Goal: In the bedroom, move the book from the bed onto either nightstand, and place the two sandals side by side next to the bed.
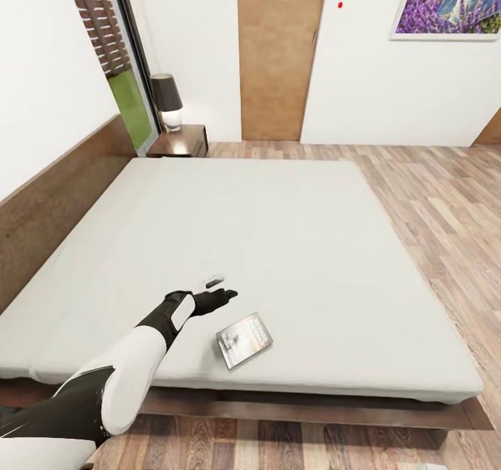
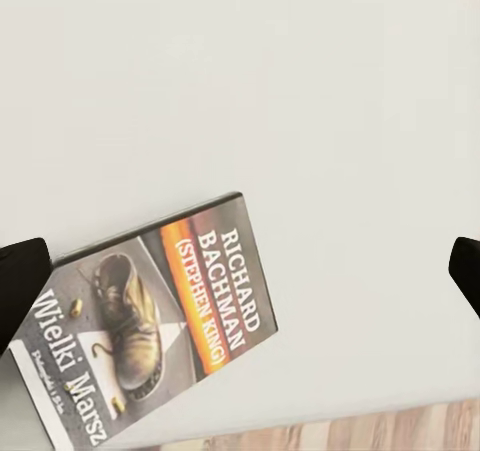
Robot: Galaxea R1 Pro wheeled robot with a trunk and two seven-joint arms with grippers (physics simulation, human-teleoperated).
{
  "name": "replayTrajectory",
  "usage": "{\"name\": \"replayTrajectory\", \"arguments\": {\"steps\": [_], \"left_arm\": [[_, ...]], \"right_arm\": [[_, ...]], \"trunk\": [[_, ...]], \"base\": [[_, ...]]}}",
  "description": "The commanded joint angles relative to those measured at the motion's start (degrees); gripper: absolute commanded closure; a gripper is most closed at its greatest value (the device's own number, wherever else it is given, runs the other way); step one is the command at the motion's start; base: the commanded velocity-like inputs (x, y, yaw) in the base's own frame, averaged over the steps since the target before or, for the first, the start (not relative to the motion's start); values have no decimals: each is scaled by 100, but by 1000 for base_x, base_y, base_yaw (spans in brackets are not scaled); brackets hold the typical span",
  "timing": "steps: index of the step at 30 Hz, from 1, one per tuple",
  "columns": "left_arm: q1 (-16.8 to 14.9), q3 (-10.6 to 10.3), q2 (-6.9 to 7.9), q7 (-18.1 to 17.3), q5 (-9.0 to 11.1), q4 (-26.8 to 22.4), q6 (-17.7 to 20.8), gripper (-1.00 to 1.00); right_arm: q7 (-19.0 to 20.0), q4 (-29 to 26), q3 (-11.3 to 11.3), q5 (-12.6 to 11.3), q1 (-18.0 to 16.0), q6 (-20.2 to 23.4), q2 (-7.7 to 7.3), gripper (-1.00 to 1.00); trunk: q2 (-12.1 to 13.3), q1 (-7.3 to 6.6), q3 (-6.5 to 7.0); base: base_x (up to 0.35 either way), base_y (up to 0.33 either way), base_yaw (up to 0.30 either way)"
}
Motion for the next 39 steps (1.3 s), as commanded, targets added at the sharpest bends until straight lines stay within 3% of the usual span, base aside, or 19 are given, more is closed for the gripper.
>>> {"name": "replayTrajectory", "arguments": {"steps": [1, 22, 39], "left_arm": [[-2, 21, -2, 4, 44, -9, 45, -100], [-2, 16, -13, 4, 44, -9, 52, -100], [-2, 16, -11, 4, 44, -9, 45, -100]], "right_arm": [[26, 29, 18, -49, -11, -25, -3, -100], [27, 29, 19, -49, -11, -25, -2, -100], [34, 31, 32, -49, -10, -25, -2, -100]], "trunk": [[-5, 1, -15], [-5, 1, -202], [-5, 1, -216]], "base": [[0, 0, 0], [0, 0, 0], [106, -27, 0]]}}
